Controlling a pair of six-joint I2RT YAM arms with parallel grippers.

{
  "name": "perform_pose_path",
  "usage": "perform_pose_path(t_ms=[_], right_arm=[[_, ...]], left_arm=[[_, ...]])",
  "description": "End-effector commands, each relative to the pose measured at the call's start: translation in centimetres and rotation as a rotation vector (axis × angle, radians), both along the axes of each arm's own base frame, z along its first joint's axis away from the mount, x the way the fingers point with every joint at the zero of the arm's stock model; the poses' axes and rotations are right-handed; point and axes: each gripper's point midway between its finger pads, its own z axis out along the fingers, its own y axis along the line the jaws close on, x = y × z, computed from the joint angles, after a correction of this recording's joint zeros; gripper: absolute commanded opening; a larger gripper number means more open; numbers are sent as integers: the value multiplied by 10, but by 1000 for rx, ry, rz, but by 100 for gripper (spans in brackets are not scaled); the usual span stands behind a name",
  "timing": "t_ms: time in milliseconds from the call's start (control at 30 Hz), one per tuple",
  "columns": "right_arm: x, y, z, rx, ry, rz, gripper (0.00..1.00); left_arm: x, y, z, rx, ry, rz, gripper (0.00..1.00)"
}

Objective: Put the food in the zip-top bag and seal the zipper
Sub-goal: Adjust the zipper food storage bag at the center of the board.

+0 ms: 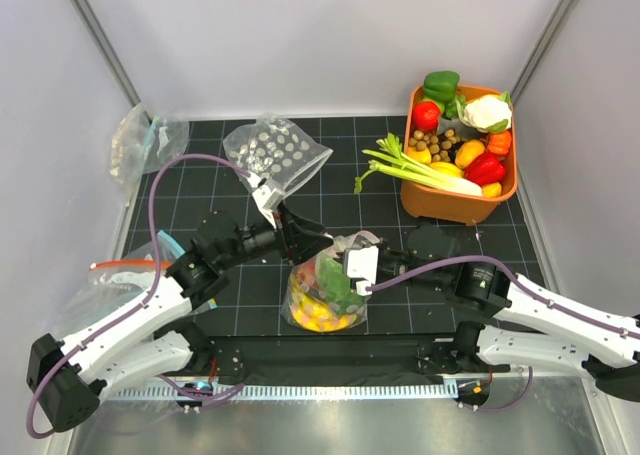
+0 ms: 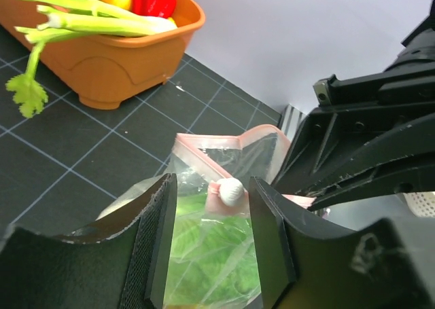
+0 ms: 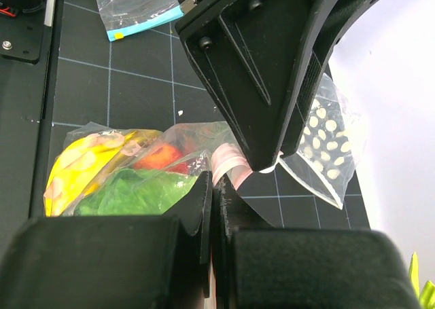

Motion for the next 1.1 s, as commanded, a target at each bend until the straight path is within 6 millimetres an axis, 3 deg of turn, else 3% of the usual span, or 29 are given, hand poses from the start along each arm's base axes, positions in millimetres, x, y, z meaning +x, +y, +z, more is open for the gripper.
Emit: perform_pose_path(t_ms=[0,300,400,500,800,933,1000,1067], right_arm=[[1,0,21,67,-34,-7,1],[2,-1,21,72,-33,-19,1],[2,-1,22,76,-35,-19,1],[2,-1,22,77,-33,-21,1],[3,0,20,80,-30,-23,1],[6,0,18,79,-21,-43,1],[7,1,14,72,-17,-48,6],[7,3,10,65,-11,-43,18]], left_arm=[[-11,-5,25,-56,-46,-75,50],[-19,0,27,-75,-46,-87,56],[-19,-1,26,-68,-36,-90,46],[-19,-1,26,-68,-31,-89,21],[-16,2,26,-65,-25,-61,0],[-12,9,28,-73,-36,-11,0],[-14,15,35,-93,-52,7,0],[-14,23,40,-115,-67,41,0]])
